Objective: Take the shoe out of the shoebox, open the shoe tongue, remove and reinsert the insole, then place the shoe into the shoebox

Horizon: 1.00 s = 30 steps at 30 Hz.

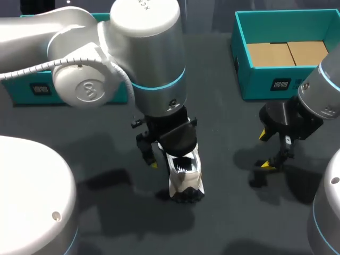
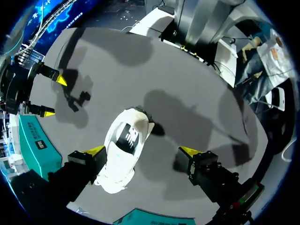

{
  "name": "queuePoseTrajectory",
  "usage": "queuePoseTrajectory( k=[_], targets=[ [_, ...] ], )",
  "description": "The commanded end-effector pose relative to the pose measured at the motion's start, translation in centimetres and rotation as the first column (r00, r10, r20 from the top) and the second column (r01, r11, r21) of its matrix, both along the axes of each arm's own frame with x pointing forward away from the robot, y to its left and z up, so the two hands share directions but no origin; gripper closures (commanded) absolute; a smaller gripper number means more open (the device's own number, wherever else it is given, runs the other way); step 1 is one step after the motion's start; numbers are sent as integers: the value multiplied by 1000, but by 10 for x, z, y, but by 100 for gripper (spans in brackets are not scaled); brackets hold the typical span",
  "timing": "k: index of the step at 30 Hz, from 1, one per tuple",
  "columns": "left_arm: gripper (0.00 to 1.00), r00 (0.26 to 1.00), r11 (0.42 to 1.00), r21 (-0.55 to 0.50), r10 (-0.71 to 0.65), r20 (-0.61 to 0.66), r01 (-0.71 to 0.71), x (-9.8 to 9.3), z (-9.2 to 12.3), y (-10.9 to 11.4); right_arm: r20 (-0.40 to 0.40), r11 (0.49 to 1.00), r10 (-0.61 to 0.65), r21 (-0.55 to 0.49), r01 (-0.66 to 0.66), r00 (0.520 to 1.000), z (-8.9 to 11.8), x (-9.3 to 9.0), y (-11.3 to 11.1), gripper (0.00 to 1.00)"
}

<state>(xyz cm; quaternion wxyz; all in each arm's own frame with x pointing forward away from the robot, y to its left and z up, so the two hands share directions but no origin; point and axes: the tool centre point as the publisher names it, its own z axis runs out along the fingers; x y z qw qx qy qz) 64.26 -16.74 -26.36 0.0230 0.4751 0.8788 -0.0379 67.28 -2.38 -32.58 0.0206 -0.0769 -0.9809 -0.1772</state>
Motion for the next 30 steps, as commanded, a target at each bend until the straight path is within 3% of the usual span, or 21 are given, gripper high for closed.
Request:
queuePoseTrajectory(
  k=[1,12,15,20,23,26,30],
  targets=[
    [0,850,833,245,524,-59,-497,2,-4,-6,3,1000,-1,-2,1,1000,0,-1,0,0],
    [0,850,833,245,524,-59,-497,2,-4,-6,3,1000,-1,-2,1,1000,0,-1,0,0],
    [0,778,757,292,625,-64,-584,-6,-14,-16,3,1000,-1,-2,1,1000,0,-1,0,0],
    [0,709,717,290,688,-154,-633,-20,-16,-19,3,1000,-1,-2,1,1000,0,-1,0,0],
    [0,637,637,292,763,-108,-714,-26,-16,-23,3,1000,-1,-2,1,1000,0,-1,0,0],
    [0,609,600,295,790,-71,-744,-30,-19,-29,3,1000,-1,-2,1,1000,0,-1,0,0],
    [0,606,591,284,794,-42,-755,-34,-27,-34,3,1000,-1,-2,1,1000,0,-1,0,0]
  ],
)
